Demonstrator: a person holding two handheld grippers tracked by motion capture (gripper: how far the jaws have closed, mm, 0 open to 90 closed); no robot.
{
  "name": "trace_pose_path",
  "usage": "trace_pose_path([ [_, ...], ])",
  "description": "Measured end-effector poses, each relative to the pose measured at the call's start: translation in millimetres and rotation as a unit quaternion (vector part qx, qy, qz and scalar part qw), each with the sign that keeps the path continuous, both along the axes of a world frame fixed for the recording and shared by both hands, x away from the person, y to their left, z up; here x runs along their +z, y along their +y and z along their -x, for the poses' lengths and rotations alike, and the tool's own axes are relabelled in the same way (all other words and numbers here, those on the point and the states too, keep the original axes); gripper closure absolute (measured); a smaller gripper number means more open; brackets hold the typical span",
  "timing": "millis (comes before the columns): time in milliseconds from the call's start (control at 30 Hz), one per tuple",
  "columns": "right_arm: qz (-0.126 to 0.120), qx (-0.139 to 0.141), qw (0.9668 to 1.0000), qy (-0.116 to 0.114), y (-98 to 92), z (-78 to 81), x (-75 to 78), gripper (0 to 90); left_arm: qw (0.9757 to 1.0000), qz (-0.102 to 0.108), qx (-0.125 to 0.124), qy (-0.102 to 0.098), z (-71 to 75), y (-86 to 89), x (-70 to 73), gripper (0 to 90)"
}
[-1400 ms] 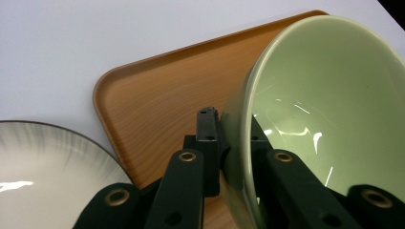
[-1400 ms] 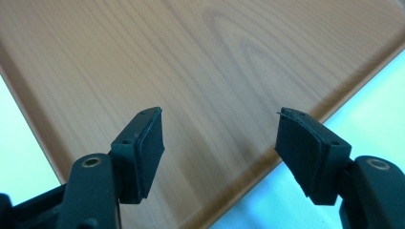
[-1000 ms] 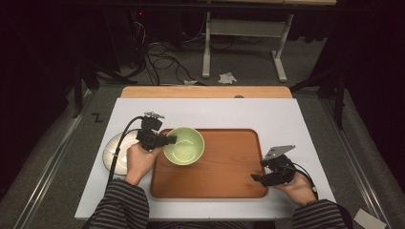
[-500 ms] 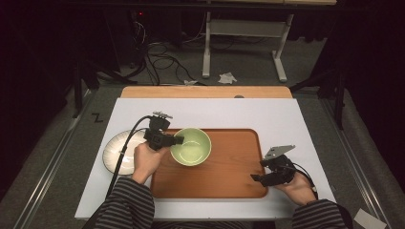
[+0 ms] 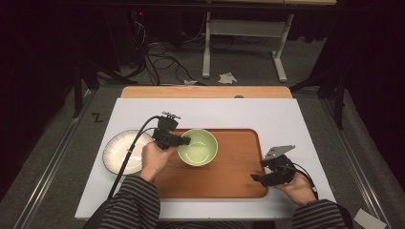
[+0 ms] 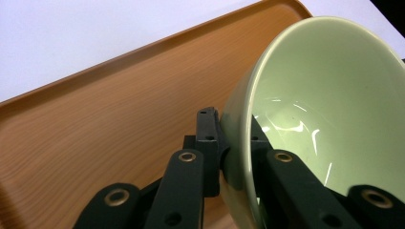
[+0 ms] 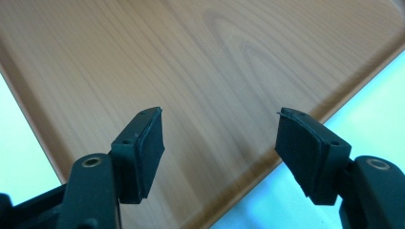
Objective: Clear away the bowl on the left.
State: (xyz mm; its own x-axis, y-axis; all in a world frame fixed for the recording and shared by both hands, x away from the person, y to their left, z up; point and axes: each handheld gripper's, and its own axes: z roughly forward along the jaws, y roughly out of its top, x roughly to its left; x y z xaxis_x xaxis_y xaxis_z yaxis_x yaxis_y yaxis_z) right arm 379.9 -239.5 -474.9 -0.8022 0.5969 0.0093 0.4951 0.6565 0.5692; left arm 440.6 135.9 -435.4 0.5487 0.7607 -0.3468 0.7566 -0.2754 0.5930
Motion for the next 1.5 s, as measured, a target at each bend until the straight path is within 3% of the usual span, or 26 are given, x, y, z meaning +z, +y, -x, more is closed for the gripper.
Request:
trace_pose_path([
  [833,-0.002,0.003,1.0000,0.000,-0.4,0.0,0.2,35.1,0.9994,-0.012,-0.006,0.032,-16.4,-30.5,-29.1,82.4],
  [1500,-0.002,0.004,1.0000,0.001,-0.2,0.0,0.1,35.1,0.9989,-0.014,-0.006,0.044,-25.9,-46.7,-44.2,82.0],
])
